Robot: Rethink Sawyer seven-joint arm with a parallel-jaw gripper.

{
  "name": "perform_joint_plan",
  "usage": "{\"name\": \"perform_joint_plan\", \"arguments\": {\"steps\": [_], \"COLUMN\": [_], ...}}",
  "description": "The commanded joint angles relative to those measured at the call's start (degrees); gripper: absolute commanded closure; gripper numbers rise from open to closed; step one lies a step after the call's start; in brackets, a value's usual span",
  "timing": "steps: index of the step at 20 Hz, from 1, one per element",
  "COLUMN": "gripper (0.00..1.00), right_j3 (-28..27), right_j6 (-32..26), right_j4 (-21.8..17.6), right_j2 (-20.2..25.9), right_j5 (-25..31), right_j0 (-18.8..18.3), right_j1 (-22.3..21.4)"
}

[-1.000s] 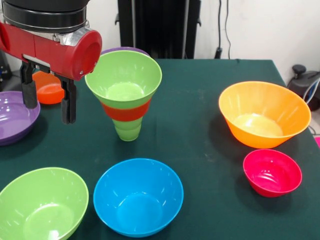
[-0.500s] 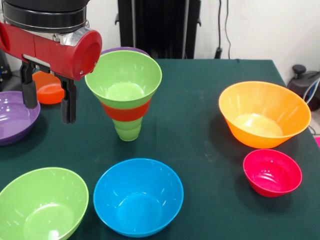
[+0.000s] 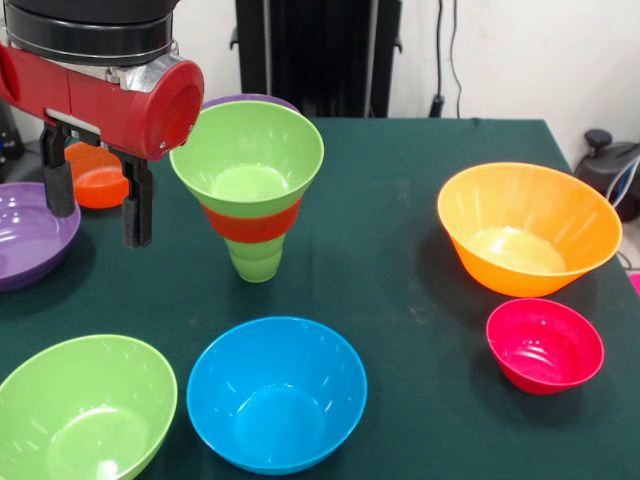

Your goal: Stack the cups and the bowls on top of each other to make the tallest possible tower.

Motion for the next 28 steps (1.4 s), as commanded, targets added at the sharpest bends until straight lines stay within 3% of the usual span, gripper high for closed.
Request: {"name": "perform_joint_plan", "arguments": {"steps": [1,11,21,28], "gripper": [0.0,0.0,0.0,0.0], "right_j3": [4.72,5.4,16.11,18.33], "right_j6": [-1.85,-1.76,0.88,0.6], "right_j4": [0.56,0.5,2.72,2.83], "right_j2": [4.38,4.24,2.38,2.54], "right_j5": [-1.86,-2.01,-6.08,-8.69], "right_j0": [0.18,0.46,0.1,-0.01], "right_j1": [1.77,1.42,-5.15,-5.47]}}
